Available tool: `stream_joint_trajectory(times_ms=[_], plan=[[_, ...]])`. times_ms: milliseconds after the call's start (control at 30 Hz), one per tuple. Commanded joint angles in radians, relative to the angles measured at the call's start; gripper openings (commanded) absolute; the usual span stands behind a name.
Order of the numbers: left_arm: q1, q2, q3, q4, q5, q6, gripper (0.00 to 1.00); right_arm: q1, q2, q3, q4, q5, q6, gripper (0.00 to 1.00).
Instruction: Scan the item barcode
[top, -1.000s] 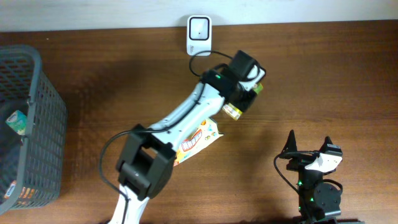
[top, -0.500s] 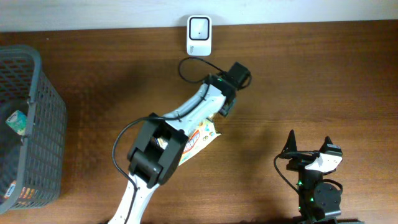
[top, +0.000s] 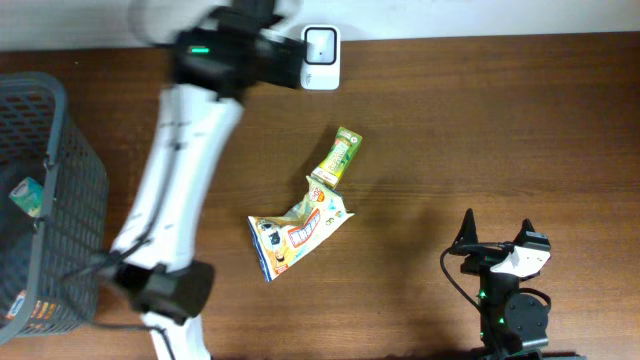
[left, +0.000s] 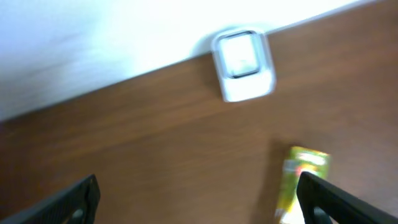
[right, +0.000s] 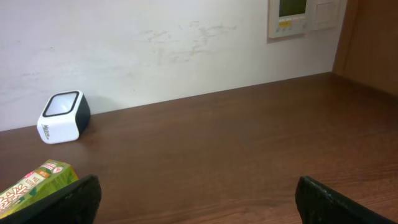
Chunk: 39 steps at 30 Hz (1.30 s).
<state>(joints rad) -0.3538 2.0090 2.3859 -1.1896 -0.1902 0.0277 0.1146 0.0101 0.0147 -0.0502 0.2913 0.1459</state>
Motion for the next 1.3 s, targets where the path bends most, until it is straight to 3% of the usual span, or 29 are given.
stream_joint_trajectory(times_ms=[0, 100, 233, 367, 433, 733, 1033, 1200, 1267], plan=[[0.198, -0.098, 0.009, -0.063, 0.022, -0.135, 0.99, -0.004, -0.007, -0.009, 0.002, 0.005, -0.006, 0.98], [0.441, -0.146, 0.009, -0.106, 0.017, -0.308, 0.99, -0.004, -0.007, -0.009, 0.002, 0.005, -0.006, 0.99], [0.679, -0.145, -0.015, -0.132, 0.01, -0.446, 0.99, -0.004, -0.007, -0.009, 0.002, 0.005, -0.006, 0.99], [0.901, -0.143, -0.04, -0.138, -0.01, -0.46, 0.99, -0.004, -0.007, -0.009, 0.002, 0.005, -0.006, 0.99], [0.945, -0.142, -0.077, -0.137, -0.027, -0.456, 0.99, -0.004, -0.007, -0.009, 0.002, 0.005, -0.006, 0.99], [1.041, -0.025, -0.459, 0.061, -0.033, -0.257, 1.0, -0.004, -0.007, -0.009, 0.002, 0.005, -0.006, 0.99], [1.037, 0.126, -0.488, 0.087, -0.038, -0.256, 0.97, -0.004, -0.007, -0.009, 0.002, 0.005, -0.006, 0.98], [1.037, 0.198, -0.488, 0.142, -0.035, -0.145, 0.94, -0.004, -0.007, -0.009, 0.002, 0.005, -0.006, 0.99], [1.038, 0.219, -0.488, 0.15, -0.034, -0.145, 0.86, -0.004, -0.007, -0.009, 0.002, 0.005, -0.006, 0.99]])
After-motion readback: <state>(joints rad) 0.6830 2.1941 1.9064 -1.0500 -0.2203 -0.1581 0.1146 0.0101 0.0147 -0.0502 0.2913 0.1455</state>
